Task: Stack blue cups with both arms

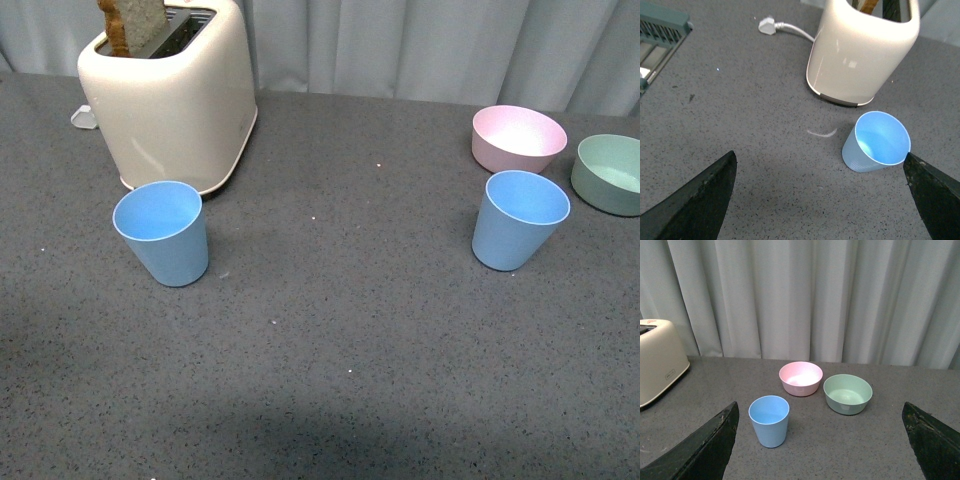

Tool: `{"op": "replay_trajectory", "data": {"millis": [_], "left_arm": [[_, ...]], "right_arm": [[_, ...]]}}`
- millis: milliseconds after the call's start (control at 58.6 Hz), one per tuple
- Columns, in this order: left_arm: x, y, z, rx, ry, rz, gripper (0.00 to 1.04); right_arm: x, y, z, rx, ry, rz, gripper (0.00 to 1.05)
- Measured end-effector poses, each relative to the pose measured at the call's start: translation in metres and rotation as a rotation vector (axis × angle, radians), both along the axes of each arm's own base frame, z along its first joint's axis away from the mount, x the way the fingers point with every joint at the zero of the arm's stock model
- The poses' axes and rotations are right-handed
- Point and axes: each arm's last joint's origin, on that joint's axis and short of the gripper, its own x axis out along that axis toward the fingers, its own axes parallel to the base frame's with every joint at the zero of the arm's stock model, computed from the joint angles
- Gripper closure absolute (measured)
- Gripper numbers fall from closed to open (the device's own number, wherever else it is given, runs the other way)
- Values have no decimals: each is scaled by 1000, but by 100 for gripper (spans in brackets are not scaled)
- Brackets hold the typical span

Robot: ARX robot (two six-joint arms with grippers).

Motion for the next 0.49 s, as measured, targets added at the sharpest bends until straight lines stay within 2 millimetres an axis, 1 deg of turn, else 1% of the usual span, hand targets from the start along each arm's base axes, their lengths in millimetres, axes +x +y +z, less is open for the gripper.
{"op": "replay_trajectory", "data": {"millis": [85, 188, 341, 495], "left_arm": [[33, -3, -7, -9, 97, -27, 7], [62, -8, -16, -45, 196, -67, 7], [96, -13, -31, -65, 295, -66, 7], [120, -16, -40, -100, 379, -54, 7]], "right_arm": [[0, 0, 0, 0, 0, 0, 10], [0, 0, 0, 0, 0, 0, 10], [0, 0, 0, 0, 0, 0, 10], [0, 0, 0, 0, 0, 0, 10]]}}
